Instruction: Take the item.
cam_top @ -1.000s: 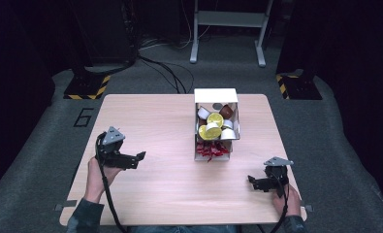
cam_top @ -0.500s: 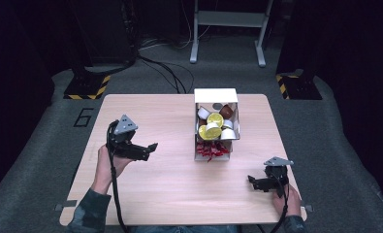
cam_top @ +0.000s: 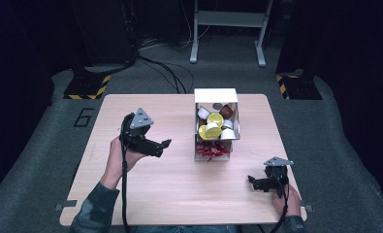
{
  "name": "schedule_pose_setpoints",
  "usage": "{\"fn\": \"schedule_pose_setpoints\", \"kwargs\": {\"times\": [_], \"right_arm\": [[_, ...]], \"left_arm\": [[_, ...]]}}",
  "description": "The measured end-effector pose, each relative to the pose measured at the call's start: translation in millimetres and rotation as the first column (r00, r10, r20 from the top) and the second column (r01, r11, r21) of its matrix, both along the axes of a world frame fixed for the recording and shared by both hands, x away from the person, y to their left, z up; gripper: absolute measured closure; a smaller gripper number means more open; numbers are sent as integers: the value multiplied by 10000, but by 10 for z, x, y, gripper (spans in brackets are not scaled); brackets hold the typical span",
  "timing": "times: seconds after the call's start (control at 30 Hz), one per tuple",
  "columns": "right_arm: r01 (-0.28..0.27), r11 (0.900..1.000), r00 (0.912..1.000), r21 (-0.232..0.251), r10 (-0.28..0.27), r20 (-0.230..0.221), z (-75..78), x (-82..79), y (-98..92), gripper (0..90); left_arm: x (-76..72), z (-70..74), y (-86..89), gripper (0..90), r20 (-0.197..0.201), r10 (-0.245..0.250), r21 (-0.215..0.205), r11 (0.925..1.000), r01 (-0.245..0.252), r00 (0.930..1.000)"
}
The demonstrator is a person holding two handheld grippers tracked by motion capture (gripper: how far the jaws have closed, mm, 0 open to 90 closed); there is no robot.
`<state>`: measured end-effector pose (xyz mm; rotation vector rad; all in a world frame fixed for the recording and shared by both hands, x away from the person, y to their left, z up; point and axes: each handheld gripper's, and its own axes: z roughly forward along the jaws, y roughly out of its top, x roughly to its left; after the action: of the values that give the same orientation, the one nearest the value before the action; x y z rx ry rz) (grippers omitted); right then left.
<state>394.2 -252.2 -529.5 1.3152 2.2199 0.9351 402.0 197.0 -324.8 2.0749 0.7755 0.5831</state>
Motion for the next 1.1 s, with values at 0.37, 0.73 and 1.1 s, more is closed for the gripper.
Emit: {"fn": "schedule_pose_setpoints", "kwargs": {"times": [0.37, 0.73, 1.1], "right_arm": [[12, 10000, 10000, 2, -12, 14, -1, -1, 1, 0], [8, 10000, 10000, -5, -8, 19, -1, -1, 1, 0], [41, 10000, 10000, 1, -41, 27, -2, -1, 3, 0]], "left_arm": [[51, 130, -285, 0, 251, -654, 51, 9979, 653, 9975], [132, 235, -563, 0, 372, -1247, 88, 9922, 1244, 9915], [224, 302, -850, 3, 436, -1713, 236, 9851, 1704, 9843]]}}
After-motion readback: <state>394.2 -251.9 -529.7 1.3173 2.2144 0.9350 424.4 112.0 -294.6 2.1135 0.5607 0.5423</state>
